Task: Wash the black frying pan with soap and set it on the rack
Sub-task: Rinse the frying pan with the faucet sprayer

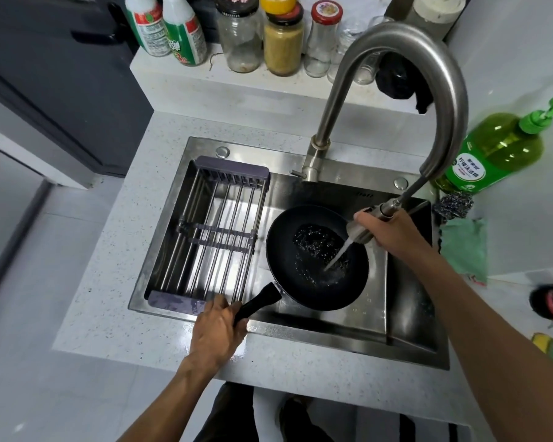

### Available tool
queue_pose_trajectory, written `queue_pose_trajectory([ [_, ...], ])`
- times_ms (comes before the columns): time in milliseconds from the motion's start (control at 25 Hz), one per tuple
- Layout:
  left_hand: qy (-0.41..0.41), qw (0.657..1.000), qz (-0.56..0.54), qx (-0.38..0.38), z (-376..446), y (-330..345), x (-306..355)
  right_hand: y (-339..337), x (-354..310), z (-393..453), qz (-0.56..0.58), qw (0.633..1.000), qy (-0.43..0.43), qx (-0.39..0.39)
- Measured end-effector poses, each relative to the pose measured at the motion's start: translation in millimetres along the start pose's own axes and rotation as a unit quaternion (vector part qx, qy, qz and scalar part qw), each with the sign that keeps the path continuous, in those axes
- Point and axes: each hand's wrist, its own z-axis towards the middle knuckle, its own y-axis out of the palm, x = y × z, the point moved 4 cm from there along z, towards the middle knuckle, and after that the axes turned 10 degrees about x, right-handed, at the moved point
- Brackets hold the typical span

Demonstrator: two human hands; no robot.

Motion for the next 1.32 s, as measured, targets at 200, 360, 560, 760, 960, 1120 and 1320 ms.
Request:
queue_pose_trajectory([
  [200,-0.027,0.999,-0.026,-0.001,2,0,5,15,-16,7,0.082,0.997,0.017,0.004],
  [360,-0.027,0.999,0.002,0.019,2,-3,7,24,-24,8,0.109,0.994,0.020,0.021],
  [560,-0.036,0.999,0.000,0.010,2,-3,6,25,-28,9,0.144,0.989,0.026,0.032],
  [760,-0.084,0.994,-0.065,-0.003,2,-6,8,28,-26,2,0.138,0.990,0.027,-0.007],
  [960,-0.048,0.998,-0.039,0.010,5,-3,8,20,-16,-9,0.098,0.994,0.032,-0.033],
  [1120,-0.047,0.998,-0.033,0.010,6,0,6,12,-5,-17,0.074,0.995,0.030,-0.051],
  [1320,-0.048,0.998,-0.031,0.014,7,-1,6,1,8,-19,0.073,0.994,0.048,-0.061],
])
